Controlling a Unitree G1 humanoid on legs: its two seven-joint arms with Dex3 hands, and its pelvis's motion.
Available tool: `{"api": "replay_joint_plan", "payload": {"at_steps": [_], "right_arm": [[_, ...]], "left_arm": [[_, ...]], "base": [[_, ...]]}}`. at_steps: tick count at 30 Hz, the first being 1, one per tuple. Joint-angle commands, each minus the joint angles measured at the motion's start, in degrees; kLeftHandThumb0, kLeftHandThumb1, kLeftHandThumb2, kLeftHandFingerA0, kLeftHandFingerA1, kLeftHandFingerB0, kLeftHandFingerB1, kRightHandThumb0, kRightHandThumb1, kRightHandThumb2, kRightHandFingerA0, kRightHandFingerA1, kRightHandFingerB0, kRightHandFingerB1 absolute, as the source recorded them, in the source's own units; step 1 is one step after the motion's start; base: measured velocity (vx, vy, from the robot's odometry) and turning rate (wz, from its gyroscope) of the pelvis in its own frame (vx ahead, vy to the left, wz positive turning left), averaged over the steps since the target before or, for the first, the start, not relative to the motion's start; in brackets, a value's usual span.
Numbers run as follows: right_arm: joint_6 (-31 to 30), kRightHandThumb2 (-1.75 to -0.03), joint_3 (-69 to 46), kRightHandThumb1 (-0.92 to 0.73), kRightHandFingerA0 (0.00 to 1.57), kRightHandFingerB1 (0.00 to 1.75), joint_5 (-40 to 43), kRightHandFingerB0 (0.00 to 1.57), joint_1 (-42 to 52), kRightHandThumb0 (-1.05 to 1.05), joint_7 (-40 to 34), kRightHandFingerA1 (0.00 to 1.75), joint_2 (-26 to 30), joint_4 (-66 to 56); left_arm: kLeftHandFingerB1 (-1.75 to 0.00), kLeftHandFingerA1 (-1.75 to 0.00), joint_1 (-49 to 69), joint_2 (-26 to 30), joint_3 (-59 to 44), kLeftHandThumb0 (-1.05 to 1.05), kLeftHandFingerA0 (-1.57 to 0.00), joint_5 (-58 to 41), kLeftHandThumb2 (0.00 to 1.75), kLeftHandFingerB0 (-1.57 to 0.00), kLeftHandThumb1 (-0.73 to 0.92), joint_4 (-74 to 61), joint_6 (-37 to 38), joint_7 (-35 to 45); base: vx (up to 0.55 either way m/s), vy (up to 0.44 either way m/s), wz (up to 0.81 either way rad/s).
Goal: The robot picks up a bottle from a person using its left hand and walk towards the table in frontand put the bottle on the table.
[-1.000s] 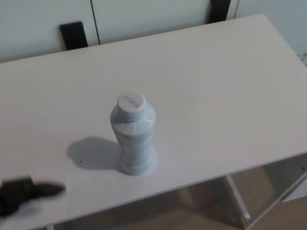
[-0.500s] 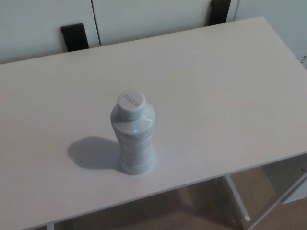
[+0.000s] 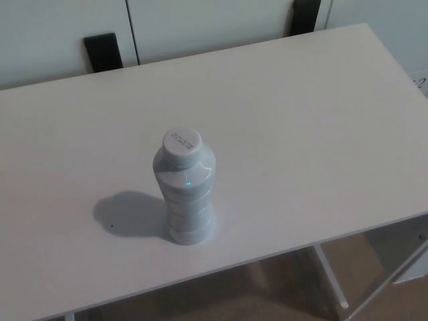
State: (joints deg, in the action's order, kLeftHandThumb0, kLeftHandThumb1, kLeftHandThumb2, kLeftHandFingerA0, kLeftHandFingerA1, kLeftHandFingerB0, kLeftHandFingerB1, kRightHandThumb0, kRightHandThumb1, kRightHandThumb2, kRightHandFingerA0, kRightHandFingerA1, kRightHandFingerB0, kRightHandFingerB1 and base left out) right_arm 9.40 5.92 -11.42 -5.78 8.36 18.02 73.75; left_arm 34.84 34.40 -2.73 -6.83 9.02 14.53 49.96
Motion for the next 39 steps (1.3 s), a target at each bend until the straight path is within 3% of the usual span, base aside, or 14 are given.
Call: {"api": "replay_joint_plan", "payload": {"at_steps": [1,4,6,11,20,21,25,26,27,28,34,35,39], "right_arm": [[-0.62,-0.61,0.92,-0.71,0.51,0.36,-1.59,0.43,0.7,-0.43,-0.27,0.4,1.93,0.4],[-0.78,-0.62,1.79,-0.72,0.51,0.36,-2.35,0.43,0.58,-0.43,-0.61,0.4,2.04,0.25],[-0.72,-0.61,1.05,-0.71,0.51,0.36,-1.46,0.44,0.86,-0.43,-0.14,0.39,2.11,0.17],[-0.72,-0.61,1.06,-0.72,0.5,0.36,-1.45,0.45,0.79,-0.42,-0.1,0.39,2.23,0.18],[-0.68,-0.61,0.51,-0.71,0.51,0.36,-0.82,0.44,0.69,-0.41,0.26,0.4,2.38,0.27],[-0.65,-0.61,0.45,-0.72,0.5,0.36,-0.77,0.43,0.49,-0.41,0.0,0.4,2.22,0.22],[-0.81,-0.61,0.14,-0.7,0.52,0.37,-0.53,0.45,-0.12,-0.43,0.16,0.41,2.65,0.11],[-1.05,-0.61,0.09,-0.7,0.53,0.37,-0.5,0.46,-0.22,-0.42,0.03,0.42,2.66,0.15],[-1.08,-0.61,0.14,-0.7,0.53,0.37,-0.57,0.46,-0.27,-0.42,-0.03,0.42,2.68,0.18],[-1.06,-0.61,0.2,-0.7,0.53,0.37,-0.65,0.47,-0.56,-0.41,-0.13,0.41,2.52,0.26],[-0.51,-0.61,0.25,-0.71,0.56,0.38,-0.88,0.47,0.34,-0.42,0.02,0.42,2.75,0.34],[-0.67,-0.6,-0.45,-0.69,0.51,0.37,-0.13,0.46,0.58,-0.42,0.51,0.4,2.68,0.42],[-0.3,-0.61,-0.65,-0.7,0.52,0.37,-0.43,0.47,0.7,-0.43,0.6,0.4,2.57,0.39]], "left_arm": [[-0.47,-0.56,-15.84,-6.18,5.02,-0.51,-0.84,16.97,0.61,-0.69,0.69,20.19,-4.92,-24.96],[-0.49,-0.63,-19.09,-7.98,5.66,-0.52,-0.89,17.94,0.61,-0.75,0.67,25.08,-5.22,-30.21],[-0.53,-0.81,-19.82,-8.05,6.05,-0.55,-0.84,18.91,0.61,-0.76,0.7,27.56,-4.73,-32.64],[-0.62,-0.88,-22.41,-7.24,6.01,-0.51,-0.82,18.44,0.62,-0.74,0.75,34.64,-5.47,-35.44],[-0.59,-0.94,-30.37,-8.95,7.12,-0.48,-0.75,18.22,0.61,-0.7,0.74,48.97,-8.49,-42.21],[-0.69,-0.99,-31.92,-8.86,7.27,-0.49,-0.76,18.19,0.62,-0.7,0.76,50.62,-8.95,-42.36],[-0.65,-0.92,-32.53,-8.89,7.65,-0.5,-0.76,17.61,0.61,-0.71,0.75,52.01,-7.91,-41.84],[-0.77,-0.92,-32.64,-8.97,7.62,-0.41,-0.81,17.5,1.03,-0.69,0.59,52.27,-7.46,-41.94],[-0.77,-0.92,-32.96,-9.11,7.55,-0.41,-0.81,17.35,1.03,-0.69,0.59,52.98,-7.08,-42.19],[-0.7,-0.97,-33.45,-8.99,7.58,-0.51,-0.8,17.31,0.62,-0.72,0.73,53.76,-6.8,-42.15],[-0.7,-1.01,-33.91,-8.67,8.08,-0.5,-0.79,17.32,0.61,-0.71,0.71,55.71,-5.62,-42.76],[-0.55,-0.89,-33.91,-8.69,7.92,-0.49,-0.75,17.18,0.62,-0.66,0.71,56.1,-5.63,-43.1],[-0.49,-0.86,-34.29,-8.51,8.05,-0.48,-0.66,17.56,0.6,-0.62,0.68,57.25,-4.2,-44.67]], "base": [[0.0,0.0,0.0],[0.0,0.0,0.0],[0.0,0.0,0.0],[0.0,0.0,0.0],[0.0,0.0,0.0],[0.0,0.0,0.0],[0.0,0.0,0.0],[0.0,0.0,0.0],[0.0,0.0,0.0],[0.0,0.0,0.0],[0.0,0.0,0.0],[0.0,0.0,0.0],[0.0,0.0,0.0]]}}
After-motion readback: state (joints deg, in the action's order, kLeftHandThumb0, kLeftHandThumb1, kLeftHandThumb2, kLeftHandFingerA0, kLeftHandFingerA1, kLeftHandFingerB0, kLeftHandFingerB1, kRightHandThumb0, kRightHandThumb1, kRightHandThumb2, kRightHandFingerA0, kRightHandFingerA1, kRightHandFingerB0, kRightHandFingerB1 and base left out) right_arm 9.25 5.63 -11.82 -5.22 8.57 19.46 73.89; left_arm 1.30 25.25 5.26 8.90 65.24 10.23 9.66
